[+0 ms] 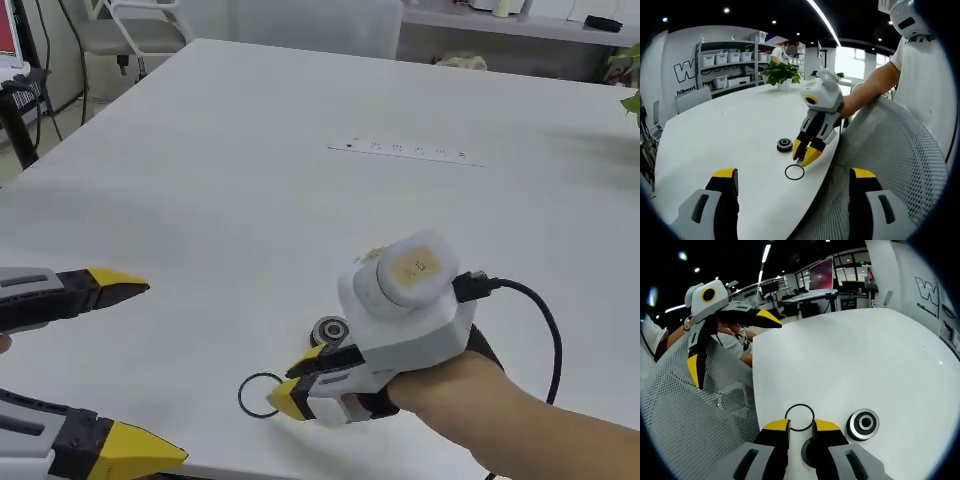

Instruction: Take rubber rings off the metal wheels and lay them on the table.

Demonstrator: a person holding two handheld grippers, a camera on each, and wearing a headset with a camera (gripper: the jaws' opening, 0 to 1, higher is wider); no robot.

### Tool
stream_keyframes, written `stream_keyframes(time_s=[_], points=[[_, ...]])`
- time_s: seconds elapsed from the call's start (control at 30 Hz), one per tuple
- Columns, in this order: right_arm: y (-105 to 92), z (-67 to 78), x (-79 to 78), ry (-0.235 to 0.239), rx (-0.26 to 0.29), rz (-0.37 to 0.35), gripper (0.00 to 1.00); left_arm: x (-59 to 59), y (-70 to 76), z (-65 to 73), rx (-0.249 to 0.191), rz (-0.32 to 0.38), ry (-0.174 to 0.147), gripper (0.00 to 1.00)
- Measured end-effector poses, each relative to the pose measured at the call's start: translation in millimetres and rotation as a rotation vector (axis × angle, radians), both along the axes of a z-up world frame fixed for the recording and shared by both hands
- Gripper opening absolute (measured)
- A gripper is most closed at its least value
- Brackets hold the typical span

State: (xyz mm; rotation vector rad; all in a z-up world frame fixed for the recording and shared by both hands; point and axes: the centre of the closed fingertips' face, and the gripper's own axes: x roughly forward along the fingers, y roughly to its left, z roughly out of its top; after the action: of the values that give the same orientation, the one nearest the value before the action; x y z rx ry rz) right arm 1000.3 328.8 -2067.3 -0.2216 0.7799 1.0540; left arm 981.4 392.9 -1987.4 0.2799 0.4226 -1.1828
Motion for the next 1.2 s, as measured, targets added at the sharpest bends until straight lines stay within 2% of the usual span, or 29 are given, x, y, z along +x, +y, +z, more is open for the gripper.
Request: stream_keyframes(time_s=[0.4,0.7,0.8,0.9,1.1,1.2], points=[[-10.8,34.2,19.8,-0.038,0.106,-0.072,0.15,0.3,-0.6,1.2,-0.008,0.002,0.0,0.89],[-24.6,55.9,26.9,-0.096,0.138,-0.083,0.16,-0.8,-0.6,0.0,0.0,-0.006,0.0,0.89],[-29.4,57.5,26.7,-0.102,0.143,-0.077,0.15,-1.3,-0.6,-0.5,0.003,-0.008,0.002,0.89],[-42.6,50.8,28.2,-0.118,0.094,-0.068,0.15,-1.4,-0.6,-0.7,0.006,-0.01,-0.001,0.89],[-57.2,42.2,24.4,-0.096,0.068,-0.047,0.15,-2.0,-1.0,-1.3,0.011,-0.014,0.0,0.89],[-64.6,31.4,19.2,-0.084,0.01,-0.014,0.16,-2.9,-1.6,-1.8,0.011,-0.015,0.006,0.88]])
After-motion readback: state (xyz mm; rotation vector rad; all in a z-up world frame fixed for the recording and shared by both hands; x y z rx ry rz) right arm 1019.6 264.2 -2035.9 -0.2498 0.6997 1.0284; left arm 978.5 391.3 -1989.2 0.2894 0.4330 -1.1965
